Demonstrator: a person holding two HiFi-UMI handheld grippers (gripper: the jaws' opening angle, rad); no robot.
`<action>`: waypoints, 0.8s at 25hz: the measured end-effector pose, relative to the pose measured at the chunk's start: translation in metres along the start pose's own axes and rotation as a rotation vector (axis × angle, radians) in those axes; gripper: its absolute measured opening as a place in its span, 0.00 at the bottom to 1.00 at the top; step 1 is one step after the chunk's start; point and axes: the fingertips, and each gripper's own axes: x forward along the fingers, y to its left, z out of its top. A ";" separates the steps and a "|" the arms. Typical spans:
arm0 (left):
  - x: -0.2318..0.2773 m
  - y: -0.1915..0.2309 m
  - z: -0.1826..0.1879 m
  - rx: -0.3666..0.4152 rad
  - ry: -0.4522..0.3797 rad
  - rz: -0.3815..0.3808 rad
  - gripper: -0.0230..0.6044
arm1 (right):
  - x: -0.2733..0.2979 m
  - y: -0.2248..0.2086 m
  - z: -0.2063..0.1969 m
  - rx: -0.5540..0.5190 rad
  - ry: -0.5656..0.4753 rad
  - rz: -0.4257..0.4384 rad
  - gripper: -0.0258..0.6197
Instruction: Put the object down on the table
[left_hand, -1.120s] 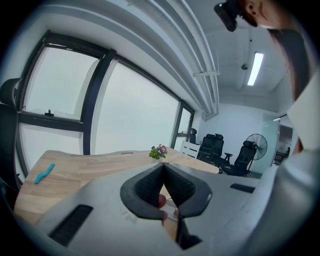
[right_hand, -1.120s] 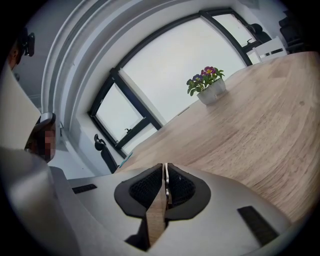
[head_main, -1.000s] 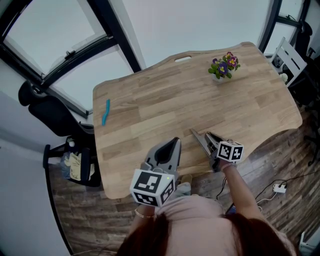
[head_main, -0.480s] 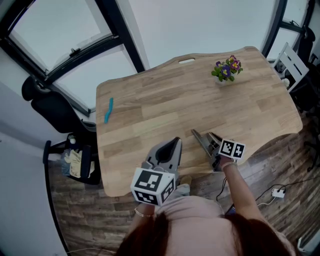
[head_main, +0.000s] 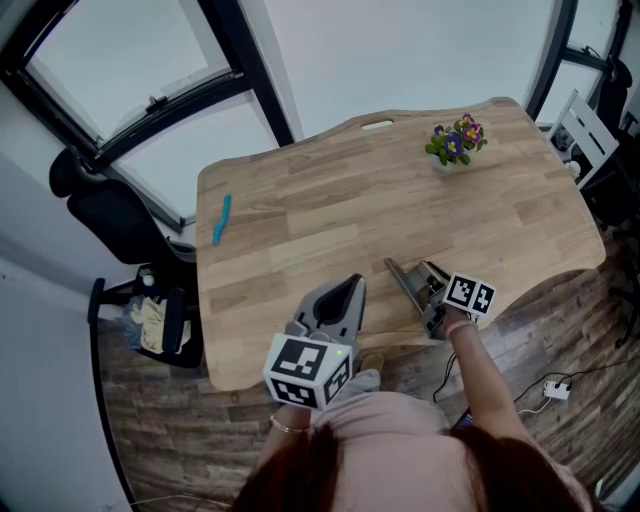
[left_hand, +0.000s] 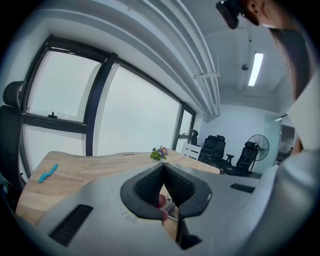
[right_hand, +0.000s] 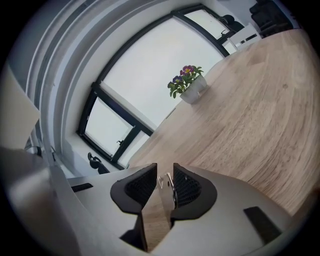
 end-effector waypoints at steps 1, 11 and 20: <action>0.000 0.000 0.000 0.001 -0.002 0.001 0.04 | -0.001 0.002 0.000 -0.017 0.003 0.000 0.16; -0.007 -0.009 0.005 -0.002 -0.025 0.009 0.04 | -0.022 0.000 -0.007 -0.077 0.019 -0.025 0.19; -0.016 -0.020 0.005 0.001 -0.040 0.013 0.04 | -0.039 0.012 -0.002 -0.152 0.011 0.002 0.19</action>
